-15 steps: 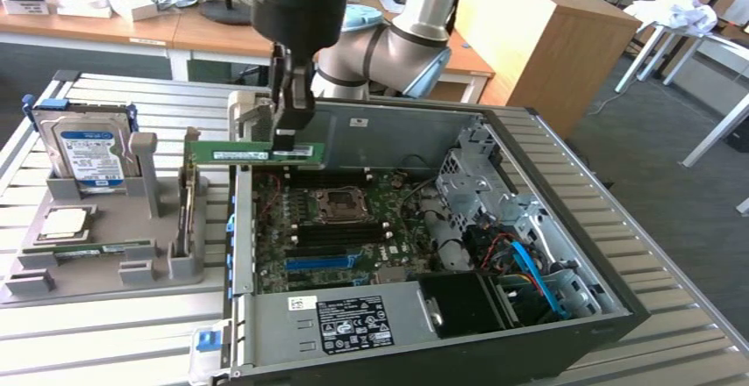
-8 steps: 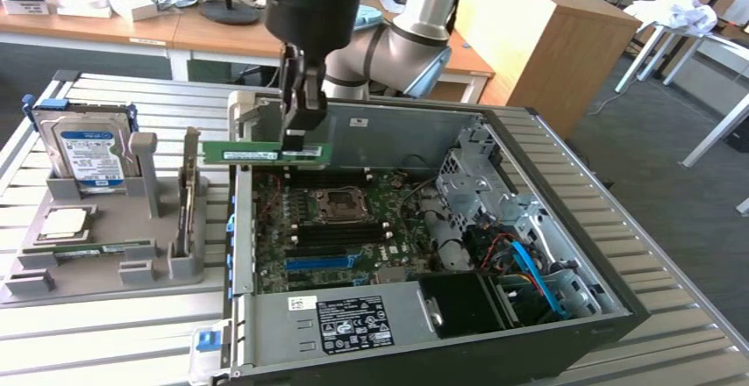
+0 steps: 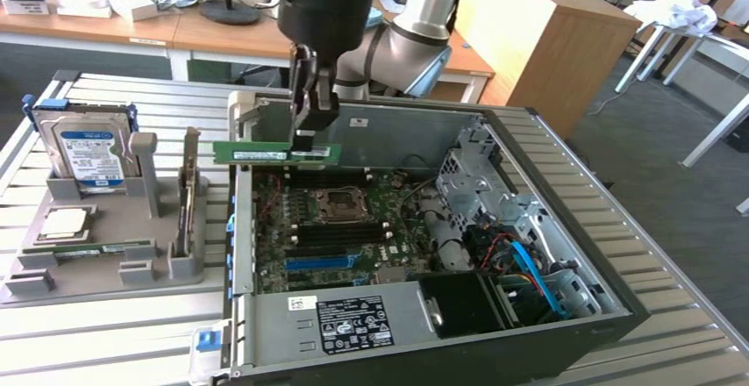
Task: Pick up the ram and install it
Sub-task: 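Pick up the ram and move it above insertion slot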
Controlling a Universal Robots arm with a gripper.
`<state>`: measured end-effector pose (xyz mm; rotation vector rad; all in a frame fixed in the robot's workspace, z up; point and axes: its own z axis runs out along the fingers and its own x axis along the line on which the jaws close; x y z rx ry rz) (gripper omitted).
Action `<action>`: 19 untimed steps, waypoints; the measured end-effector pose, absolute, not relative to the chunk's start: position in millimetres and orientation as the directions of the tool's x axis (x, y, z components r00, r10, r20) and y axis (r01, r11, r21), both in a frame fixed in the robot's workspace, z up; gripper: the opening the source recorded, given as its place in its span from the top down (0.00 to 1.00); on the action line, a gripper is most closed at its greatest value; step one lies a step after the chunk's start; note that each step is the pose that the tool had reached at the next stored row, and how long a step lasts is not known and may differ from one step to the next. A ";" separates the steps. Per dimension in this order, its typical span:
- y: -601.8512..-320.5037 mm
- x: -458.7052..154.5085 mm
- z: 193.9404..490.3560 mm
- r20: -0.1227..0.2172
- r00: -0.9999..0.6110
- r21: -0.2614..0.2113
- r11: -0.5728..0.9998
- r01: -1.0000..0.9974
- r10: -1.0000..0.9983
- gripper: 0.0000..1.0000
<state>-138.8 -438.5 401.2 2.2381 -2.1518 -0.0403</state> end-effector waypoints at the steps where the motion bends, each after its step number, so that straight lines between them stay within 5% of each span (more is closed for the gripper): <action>1: -438.5 -137.1 401.2 0.007 0.039 0.045 -0.039 -0.998 -0.999 0.88; 19: -438.6 -98.6 401.1 0.006 0.040 0.062 -0.039 -0.997 -0.999 0.88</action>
